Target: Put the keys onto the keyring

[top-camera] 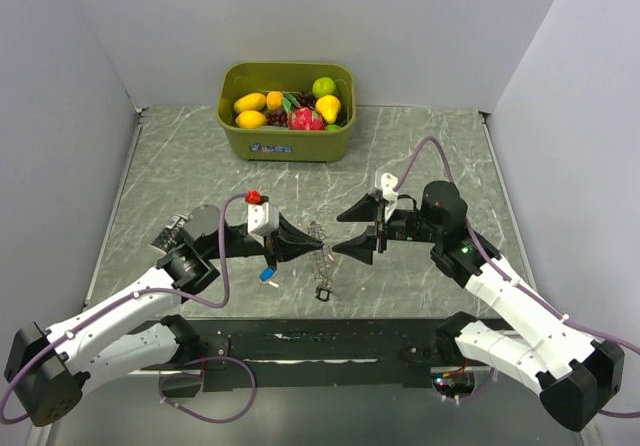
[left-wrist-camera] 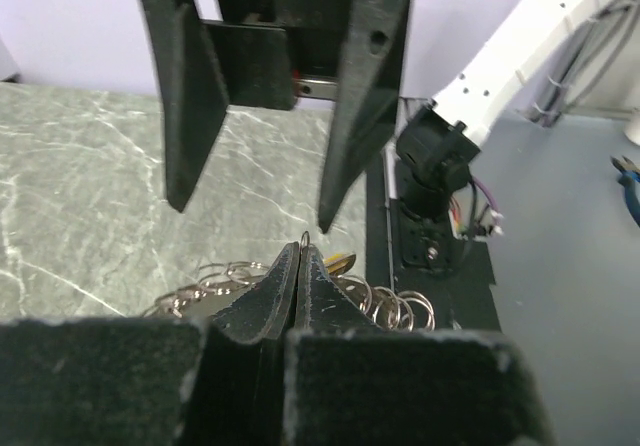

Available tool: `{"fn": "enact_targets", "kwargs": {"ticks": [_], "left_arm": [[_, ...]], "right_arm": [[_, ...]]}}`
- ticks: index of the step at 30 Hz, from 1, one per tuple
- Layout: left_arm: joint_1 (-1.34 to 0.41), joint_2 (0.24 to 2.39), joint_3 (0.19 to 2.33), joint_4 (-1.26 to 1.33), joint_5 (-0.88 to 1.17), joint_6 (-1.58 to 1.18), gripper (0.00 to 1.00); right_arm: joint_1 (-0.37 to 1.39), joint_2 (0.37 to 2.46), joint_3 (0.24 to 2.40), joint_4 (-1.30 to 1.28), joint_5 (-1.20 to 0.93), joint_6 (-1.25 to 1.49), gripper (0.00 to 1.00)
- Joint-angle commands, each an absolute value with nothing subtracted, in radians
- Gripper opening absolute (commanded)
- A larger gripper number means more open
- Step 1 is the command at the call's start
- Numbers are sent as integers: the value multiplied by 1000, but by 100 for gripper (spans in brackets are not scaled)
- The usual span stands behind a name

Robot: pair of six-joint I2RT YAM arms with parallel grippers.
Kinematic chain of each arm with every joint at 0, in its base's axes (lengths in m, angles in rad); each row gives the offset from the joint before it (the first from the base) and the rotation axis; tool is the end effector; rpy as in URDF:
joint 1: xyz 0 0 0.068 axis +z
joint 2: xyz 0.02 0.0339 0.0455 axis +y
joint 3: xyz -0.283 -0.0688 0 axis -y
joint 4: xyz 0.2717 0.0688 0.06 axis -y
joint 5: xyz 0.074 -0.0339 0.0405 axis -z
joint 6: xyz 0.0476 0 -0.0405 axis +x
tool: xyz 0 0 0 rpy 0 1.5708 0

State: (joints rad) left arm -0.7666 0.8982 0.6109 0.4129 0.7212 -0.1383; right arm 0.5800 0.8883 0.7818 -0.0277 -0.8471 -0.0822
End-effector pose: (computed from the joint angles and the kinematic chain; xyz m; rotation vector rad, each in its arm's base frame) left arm 0.1440 -0.1823 0.3292 1.0577 1.2101 -1.2339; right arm 0.1667 0.1518 0.3498 -1.1556 1.3541 1.0803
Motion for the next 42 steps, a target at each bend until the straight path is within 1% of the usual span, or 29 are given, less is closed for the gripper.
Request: {"fn": "enact_targets", "kwargs": {"ticks": [1, 7, 12, 16, 21, 23, 27, 34, 37, 42], "left_arm": [[-767, 893, 703, 341, 810, -65, 1], [-769, 877, 750, 213, 848, -11, 1], [-769, 865, 752, 212, 836, 20, 1], [-767, 853, 747, 210, 818, 23, 1], [-767, 836, 749, 195, 798, 34, 1], [-769, 833, 749, 192, 789, 37, 1], [-767, 825, 747, 195, 767, 37, 1], [-767, 810, 742, 202, 739, 37, 1], [-767, 810, 744, 199, 735, 37, 1], [-767, 808, 742, 198, 730, 38, 1]], "right_arm": [[548, 862, 781, 34, -864, -20, 77], [522, 893, 805, 55, -913, 69, 76], [520, 930, 842, 22, -965, 123, 74], [522, 936, 865, -70, -914, 167, 73], [517, 916, 879, -140, -839, 283, 66], [515, 900, 867, -135, -828, 320, 64], [506, 881, 836, -78, -859, 443, 63], [499, 824, 816, -66, -850, 489, 60], [497, 836, 810, -52, -868, 509, 59], [499, 868, 788, -3, -926, 564, 54]]}}
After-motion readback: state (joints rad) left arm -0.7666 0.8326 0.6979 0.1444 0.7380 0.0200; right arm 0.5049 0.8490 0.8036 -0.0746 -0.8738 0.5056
